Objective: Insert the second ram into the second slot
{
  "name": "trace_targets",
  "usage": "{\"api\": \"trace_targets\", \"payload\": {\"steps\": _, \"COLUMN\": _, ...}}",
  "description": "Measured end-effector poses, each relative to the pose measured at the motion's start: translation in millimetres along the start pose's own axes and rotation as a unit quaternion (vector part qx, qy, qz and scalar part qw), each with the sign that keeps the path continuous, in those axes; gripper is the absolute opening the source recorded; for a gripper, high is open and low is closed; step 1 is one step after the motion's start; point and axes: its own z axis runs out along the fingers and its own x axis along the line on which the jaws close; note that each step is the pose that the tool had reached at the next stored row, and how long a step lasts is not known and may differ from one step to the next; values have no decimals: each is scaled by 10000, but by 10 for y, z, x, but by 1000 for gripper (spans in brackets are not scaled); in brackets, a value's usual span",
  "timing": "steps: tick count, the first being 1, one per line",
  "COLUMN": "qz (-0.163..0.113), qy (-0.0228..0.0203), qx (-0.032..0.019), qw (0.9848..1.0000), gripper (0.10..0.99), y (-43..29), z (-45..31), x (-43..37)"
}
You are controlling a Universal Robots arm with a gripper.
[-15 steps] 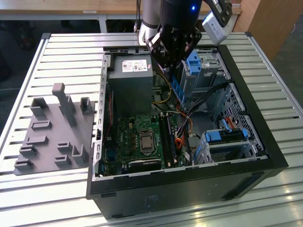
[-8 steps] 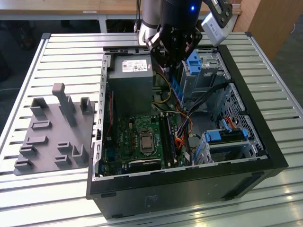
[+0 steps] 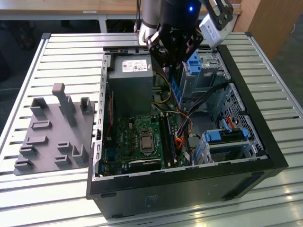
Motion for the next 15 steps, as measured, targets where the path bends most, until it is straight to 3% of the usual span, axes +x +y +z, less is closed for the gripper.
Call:
{"api": "trace_targets", "payload": {"steps": 10, "qz": 621, "qy": -23, "qx": 14, "qw": 9981, "gripper": 137, "y": -1, "z": 8, "x": 0}}
{"api": "trace_targets", "payload": {"steps": 15, "qz": 664, "qy": -23, "qx": 18, "qw": 9978, "gripper": 137, "y": 0, "z": 14, "x": 0}}
